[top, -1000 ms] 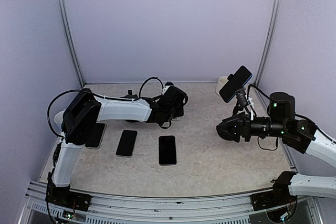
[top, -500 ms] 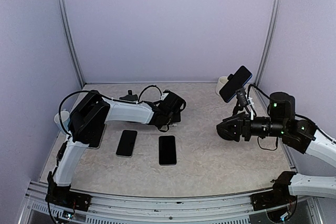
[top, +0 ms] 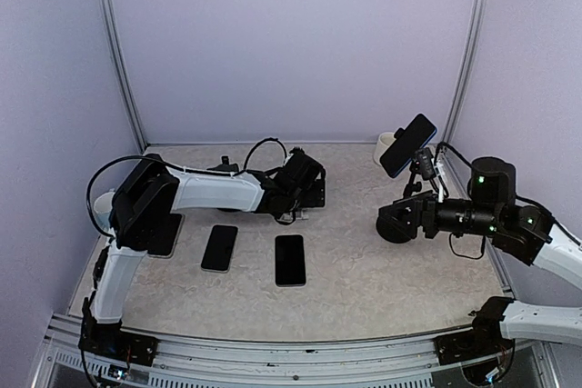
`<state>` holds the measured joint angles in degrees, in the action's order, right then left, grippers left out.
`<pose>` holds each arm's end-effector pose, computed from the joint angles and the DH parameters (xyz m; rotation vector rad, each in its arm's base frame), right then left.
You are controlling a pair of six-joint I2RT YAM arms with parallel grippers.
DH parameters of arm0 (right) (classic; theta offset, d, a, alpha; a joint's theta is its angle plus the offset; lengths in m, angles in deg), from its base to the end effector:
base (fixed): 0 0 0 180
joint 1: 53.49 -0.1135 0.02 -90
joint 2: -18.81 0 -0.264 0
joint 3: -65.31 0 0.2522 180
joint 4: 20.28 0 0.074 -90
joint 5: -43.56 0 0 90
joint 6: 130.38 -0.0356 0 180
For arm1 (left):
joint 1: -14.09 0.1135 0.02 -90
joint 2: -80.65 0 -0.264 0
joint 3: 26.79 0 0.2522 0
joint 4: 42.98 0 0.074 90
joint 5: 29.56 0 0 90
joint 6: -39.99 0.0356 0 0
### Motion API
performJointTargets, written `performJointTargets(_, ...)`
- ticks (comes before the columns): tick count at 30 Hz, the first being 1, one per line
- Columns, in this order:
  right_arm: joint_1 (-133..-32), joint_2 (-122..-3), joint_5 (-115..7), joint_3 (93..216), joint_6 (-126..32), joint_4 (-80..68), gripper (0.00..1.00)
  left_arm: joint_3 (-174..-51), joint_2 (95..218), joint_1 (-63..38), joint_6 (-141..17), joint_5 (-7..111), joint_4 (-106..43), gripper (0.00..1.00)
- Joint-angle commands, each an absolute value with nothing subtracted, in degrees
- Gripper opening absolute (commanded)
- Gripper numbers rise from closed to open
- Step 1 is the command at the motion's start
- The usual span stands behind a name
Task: Remove the phone from the phone stand
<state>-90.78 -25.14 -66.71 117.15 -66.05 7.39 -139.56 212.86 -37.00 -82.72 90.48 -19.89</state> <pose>0.1364 0.1194 0.2950 -0.4593 1.9937 1.0547 0.3357 -0.3875 0.1542 0.0946 2.2014 -0.2055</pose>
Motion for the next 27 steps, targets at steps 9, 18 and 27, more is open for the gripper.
performJointTargets(9, -81.9, -20.7, -59.3, 121.2, -74.1, 10.9, 0.85, -133.5, 196.7, -46.2, -68.4, 86.4, -32.5, 0.99)
performJointTargets(18, -71.5, -21.9, -63.1, 120.9, -77.2, 6.5, 0.81, -130.8, 192.5, -48.3, -66.3, 87.5, -35.2, 0.99)
performJointTargets(27, -68.9, -28.1, -66.9, 122.9, -77.7, 0.1, 0.67, -125.0, 187.0, -48.6, -66.5, 89.0, -37.1, 0.99)
